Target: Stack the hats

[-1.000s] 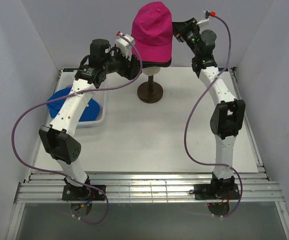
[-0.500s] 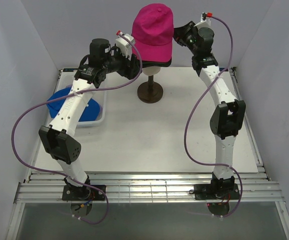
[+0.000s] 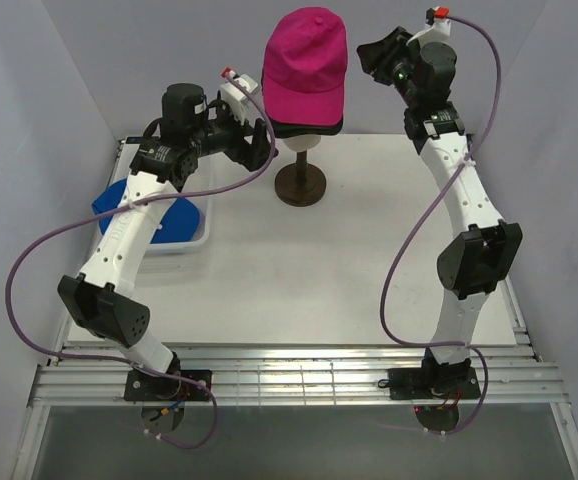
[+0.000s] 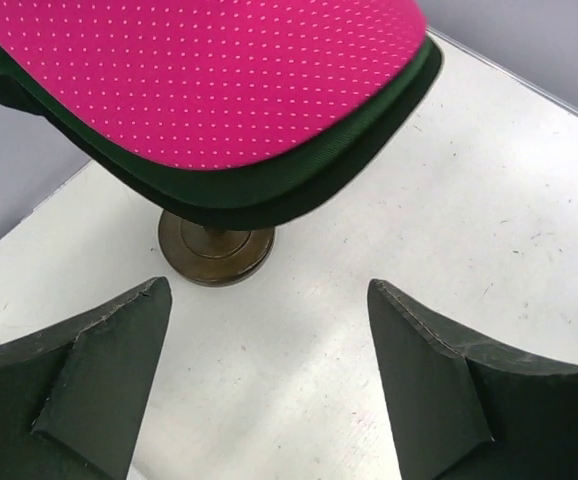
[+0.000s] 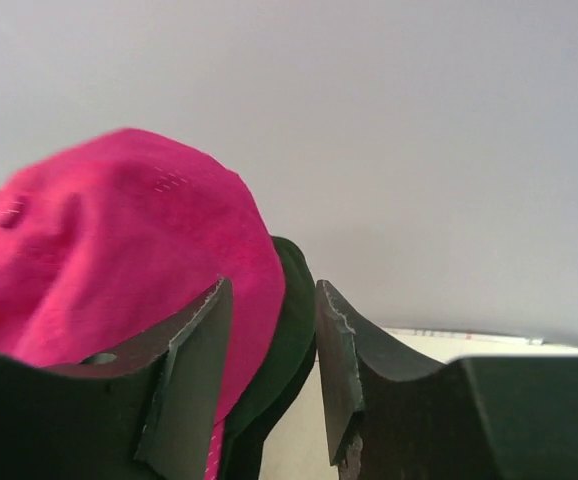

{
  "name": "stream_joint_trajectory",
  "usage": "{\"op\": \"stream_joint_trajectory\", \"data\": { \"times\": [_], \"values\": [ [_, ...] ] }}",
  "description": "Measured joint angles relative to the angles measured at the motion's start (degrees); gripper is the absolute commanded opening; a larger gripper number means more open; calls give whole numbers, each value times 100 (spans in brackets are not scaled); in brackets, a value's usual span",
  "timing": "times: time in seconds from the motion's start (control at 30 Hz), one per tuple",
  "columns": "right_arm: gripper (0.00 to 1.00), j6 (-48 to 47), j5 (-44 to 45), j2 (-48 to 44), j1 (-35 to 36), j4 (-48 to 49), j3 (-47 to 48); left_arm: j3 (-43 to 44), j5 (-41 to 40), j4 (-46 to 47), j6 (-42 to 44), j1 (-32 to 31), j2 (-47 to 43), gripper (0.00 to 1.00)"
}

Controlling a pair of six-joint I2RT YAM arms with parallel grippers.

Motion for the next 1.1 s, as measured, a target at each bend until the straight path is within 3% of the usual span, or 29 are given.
{"op": "stream_joint_trajectory", "data": {
  "times": [0.1,0.13,0.17,0.27,0.37,0.57,0.8,0.93,1.1],
  "values": [
    [50,-181,15,-391,-55,9,-142,-39,74,-133,120,-2,-225,82],
    [51,-251,13,-494,-61,-2,-184,-39,125,-192,155,0,-291,71],
    [52,-319,2,-575,-72,-9,-216,-37,177,-273,164,0,-352,66],
    [55,-557,-46,-839,-96,-26,-470,179,339,-564,192,50,-457,60],
    [59,-713,-208,-1241,-94,-28,-1099,870,435,-708,33,201,-396,60],
    [66,-787,-796,-1792,-94,92,-2168,2771,511,-122,-625,713,396,75],
    [65,-804,-1388,-1917,-94,439,-2747,3259,658,442,-1250,994,1928,85],
    [60,-857,-1576,-1915,-92,597,-2688,3394,708,778,-1526,1060,2747,67],
    [60,-892,-1692,-1915,-81,785,-2688,3713,789,1222,-1971,1152,3123,60]
  ]
}}
